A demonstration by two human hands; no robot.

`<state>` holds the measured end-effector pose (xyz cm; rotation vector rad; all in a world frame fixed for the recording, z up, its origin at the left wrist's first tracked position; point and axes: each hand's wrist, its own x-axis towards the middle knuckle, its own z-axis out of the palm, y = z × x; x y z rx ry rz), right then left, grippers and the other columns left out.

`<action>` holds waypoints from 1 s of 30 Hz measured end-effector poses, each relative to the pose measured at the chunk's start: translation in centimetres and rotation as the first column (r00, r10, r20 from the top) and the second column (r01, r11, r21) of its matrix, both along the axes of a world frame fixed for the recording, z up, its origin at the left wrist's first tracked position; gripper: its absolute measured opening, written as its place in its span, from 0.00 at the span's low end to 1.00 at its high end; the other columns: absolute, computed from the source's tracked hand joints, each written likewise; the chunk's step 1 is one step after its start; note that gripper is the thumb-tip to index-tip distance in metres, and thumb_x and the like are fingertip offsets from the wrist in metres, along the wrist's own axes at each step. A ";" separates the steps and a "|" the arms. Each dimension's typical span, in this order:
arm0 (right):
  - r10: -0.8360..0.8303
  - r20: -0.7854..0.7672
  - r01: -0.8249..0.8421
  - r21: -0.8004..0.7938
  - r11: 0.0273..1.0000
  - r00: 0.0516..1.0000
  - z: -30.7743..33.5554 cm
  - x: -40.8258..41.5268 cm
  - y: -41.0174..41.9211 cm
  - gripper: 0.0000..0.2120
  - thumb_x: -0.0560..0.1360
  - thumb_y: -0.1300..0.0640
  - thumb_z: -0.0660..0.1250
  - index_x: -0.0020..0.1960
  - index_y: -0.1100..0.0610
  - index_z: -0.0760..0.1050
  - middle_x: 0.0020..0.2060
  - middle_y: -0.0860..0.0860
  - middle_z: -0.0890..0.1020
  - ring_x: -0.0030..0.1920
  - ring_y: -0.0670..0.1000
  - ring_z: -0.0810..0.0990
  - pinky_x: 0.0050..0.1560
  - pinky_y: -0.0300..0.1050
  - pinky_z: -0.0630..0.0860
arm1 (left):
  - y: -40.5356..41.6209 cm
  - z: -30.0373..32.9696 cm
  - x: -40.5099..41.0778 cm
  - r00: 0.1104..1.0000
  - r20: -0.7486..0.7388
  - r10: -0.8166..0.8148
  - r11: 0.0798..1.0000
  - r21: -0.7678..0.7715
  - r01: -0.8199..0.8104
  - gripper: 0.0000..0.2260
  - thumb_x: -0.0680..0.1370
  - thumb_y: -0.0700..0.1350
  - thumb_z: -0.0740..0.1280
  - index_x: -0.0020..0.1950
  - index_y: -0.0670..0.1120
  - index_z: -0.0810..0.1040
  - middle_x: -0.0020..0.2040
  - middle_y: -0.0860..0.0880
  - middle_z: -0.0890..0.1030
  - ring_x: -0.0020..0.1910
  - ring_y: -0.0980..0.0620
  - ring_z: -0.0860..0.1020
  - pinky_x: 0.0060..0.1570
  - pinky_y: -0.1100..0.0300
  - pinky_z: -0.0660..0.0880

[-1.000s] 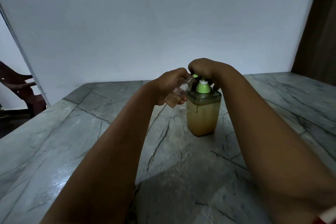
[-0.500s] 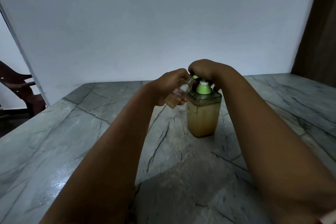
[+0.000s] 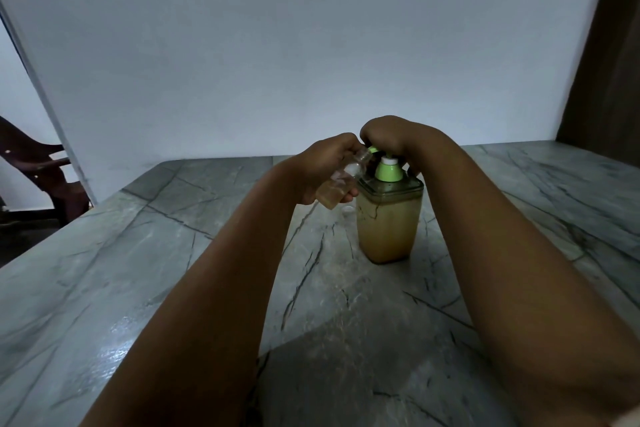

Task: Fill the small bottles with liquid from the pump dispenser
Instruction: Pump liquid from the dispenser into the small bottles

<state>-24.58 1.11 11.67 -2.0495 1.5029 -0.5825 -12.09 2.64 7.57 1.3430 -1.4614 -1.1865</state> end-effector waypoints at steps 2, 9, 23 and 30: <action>-0.011 0.023 0.011 -0.002 1.000 1.000 0.2 0.0 0.1 0.14 0.78 0.65 0.50 0.34 0.58 0.58 0.31 0.54 0.62 0.32 0.53 0.62 0.34 0.41 0.62 | 0.0 0.0 0.1 1.000 0.001 -0.003 1.000 -0.002 0.003 0.13 0.78 0.49 0.58 0.48 0.40 0.76 0.28 0.47 0.77 0.28 0.50 0.75 0.28 0.62 0.73; -0.019 0.059 0.018 0.025 1.000 0.998 0.2 -0.2 0.1 0.12 0.77 0.65 0.51 0.35 0.58 0.59 0.32 0.55 0.64 0.30 0.53 0.61 0.34 0.41 0.62 | -0.2 -0.1 0.1 1.000 0.004 -0.005 1.000 -0.010 0.005 0.13 0.79 0.49 0.57 0.47 0.41 0.76 0.28 0.47 0.78 0.29 0.49 0.75 0.27 0.62 0.73; -0.004 0.053 0.004 -0.002 1.000 0.999 0.4 -0.4 0.5 0.15 0.77 0.67 0.51 0.33 0.57 0.56 0.31 0.53 0.61 0.30 0.51 0.58 0.34 0.40 0.61 | -0.3 -0.2 0.2 1.000 0.013 0.003 1.000 -0.010 -0.003 0.14 0.79 0.50 0.57 0.50 0.41 0.75 0.29 0.46 0.77 0.29 0.48 0.76 0.29 0.61 0.73; 0.014 -0.025 -0.014 -0.003 1.000 1.000 0.1 -0.3 0.6 0.10 0.78 0.63 0.52 0.37 0.59 0.64 0.31 0.54 0.68 0.30 0.51 0.64 0.32 0.39 0.63 | -0.4 -0.2 0.2 1.000 0.015 0.013 1.000 -0.016 -0.013 0.14 0.77 0.49 0.59 0.50 0.39 0.76 0.30 0.45 0.77 0.28 0.48 0.76 0.28 0.62 0.74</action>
